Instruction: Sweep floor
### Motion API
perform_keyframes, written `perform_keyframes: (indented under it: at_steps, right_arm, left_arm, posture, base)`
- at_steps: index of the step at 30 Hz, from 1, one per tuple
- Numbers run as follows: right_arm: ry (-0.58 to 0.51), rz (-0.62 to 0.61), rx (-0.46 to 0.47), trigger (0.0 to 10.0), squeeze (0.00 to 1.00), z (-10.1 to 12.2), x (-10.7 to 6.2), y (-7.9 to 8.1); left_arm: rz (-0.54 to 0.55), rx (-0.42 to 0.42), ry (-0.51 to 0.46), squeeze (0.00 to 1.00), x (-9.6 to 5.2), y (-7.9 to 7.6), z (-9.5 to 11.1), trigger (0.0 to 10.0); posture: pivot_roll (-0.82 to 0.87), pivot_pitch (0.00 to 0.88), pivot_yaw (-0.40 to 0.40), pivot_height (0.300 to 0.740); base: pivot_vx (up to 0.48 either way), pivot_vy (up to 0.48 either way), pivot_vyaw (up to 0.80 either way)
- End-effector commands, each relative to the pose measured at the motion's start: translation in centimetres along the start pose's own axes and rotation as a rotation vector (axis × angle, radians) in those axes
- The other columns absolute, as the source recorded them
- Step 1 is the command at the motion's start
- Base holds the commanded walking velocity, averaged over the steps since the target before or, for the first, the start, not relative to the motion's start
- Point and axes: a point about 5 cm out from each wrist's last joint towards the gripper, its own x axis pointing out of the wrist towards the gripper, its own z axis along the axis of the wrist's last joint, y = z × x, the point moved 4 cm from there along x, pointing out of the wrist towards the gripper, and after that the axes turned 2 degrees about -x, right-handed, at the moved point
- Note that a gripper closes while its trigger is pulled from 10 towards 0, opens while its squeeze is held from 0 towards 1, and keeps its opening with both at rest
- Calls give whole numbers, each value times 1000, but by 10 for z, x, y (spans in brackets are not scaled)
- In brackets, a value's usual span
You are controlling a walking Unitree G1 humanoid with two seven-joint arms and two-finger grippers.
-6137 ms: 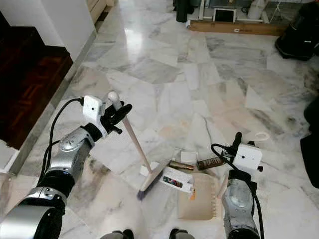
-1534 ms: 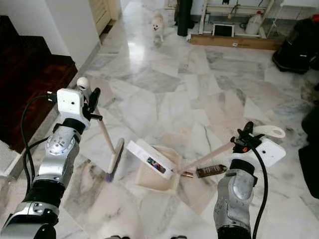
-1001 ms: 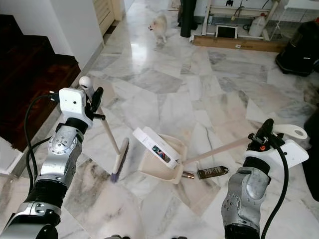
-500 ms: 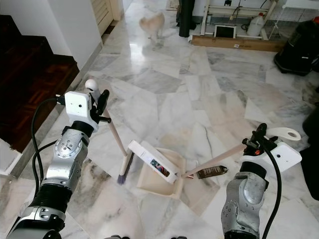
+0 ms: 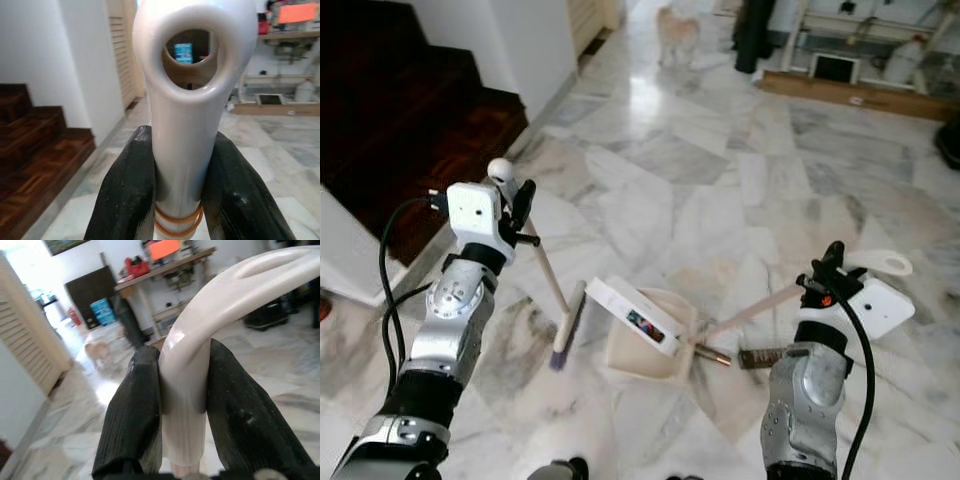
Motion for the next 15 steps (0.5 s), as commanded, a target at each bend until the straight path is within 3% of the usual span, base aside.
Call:
perform_keyframes:
  at_steps: [1,15]
  right_arm:
    - [-44,14,22,10000,0,12,2,5]
    - [-47,20,24,10000,0,13,2,6]
  left_arm:
    - [-5,16,-55,412,2,-2,14,10000]
    - [9,12,-47,396,0,-2,12,10000]
  posture:
    - [61,137,16,740]
    - [58,142,18,740]
  base:
    - [0,0,800]
    - [0,0,800]
